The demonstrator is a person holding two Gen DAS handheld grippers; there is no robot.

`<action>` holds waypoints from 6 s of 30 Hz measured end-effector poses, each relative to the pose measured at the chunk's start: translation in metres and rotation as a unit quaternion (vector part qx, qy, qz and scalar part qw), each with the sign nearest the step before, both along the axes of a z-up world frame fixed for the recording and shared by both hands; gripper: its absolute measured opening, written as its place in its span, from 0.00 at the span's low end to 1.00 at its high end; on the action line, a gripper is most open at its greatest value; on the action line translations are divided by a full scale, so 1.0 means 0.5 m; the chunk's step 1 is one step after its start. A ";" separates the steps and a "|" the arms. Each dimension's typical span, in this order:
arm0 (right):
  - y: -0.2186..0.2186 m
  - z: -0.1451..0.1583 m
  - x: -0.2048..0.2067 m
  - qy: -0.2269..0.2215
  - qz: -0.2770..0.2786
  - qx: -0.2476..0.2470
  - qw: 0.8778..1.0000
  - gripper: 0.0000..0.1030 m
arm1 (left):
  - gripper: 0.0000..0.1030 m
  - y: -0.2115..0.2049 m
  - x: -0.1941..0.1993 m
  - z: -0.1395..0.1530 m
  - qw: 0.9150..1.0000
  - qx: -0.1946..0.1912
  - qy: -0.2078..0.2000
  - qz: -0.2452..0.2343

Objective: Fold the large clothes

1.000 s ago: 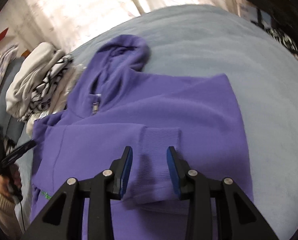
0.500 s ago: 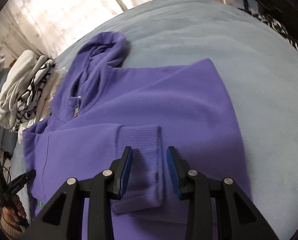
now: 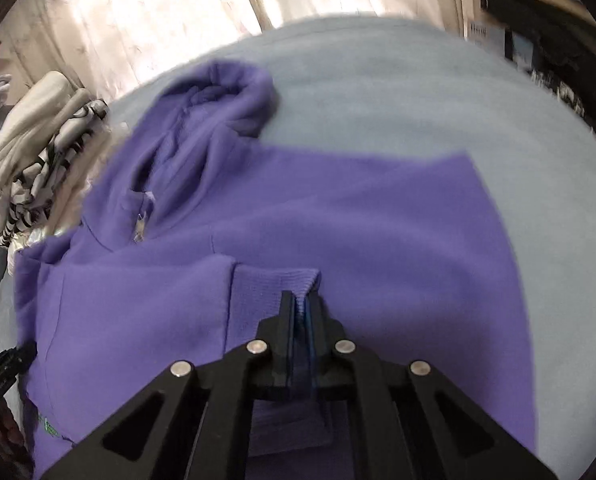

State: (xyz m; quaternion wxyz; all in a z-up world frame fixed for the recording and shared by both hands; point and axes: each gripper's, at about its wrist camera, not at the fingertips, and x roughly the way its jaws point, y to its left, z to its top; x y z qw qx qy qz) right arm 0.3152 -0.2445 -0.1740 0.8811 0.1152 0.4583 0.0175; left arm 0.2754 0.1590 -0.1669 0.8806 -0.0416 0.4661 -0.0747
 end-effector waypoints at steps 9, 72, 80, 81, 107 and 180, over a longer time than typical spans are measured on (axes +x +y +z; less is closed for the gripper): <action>-0.008 0.100 -0.070 -0.042 -0.005 0.044 0.998 0.12 | 0.45 0.058 -0.028 0.101 0.996 -0.049 -0.035 0.071; 0.004 0.132 -0.384 0.020 0.025 0.034 0.999 0.15 | 0.68 -0.102 -0.287 0.160 1.000 0.012 -0.027 0.005; 0.053 0.209 -0.478 -0.029 0.063 0.038 0.997 0.45 | 0.74 -0.044 -0.397 0.229 0.998 -0.016 -0.050 0.025; 0.058 0.218 -0.490 -0.035 0.066 0.037 0.997 0.48 | 0.74 -0.038 -0.407 0.234 0.998 -0.017 -0.051 0.026; -0.078 0.174 -0.723 0.007 0.067 0.003 0.998 0.54 | 0.75 0.109 -0.630 0.117 0.991 -0.121 0.064 -0.001; -0.090 0.274 -0.840 -0.065 0.139 0.099 0.983 0.11 | 0.09 0.073 -0.713 0.270 0.972 -0.231 -0.008 -0.037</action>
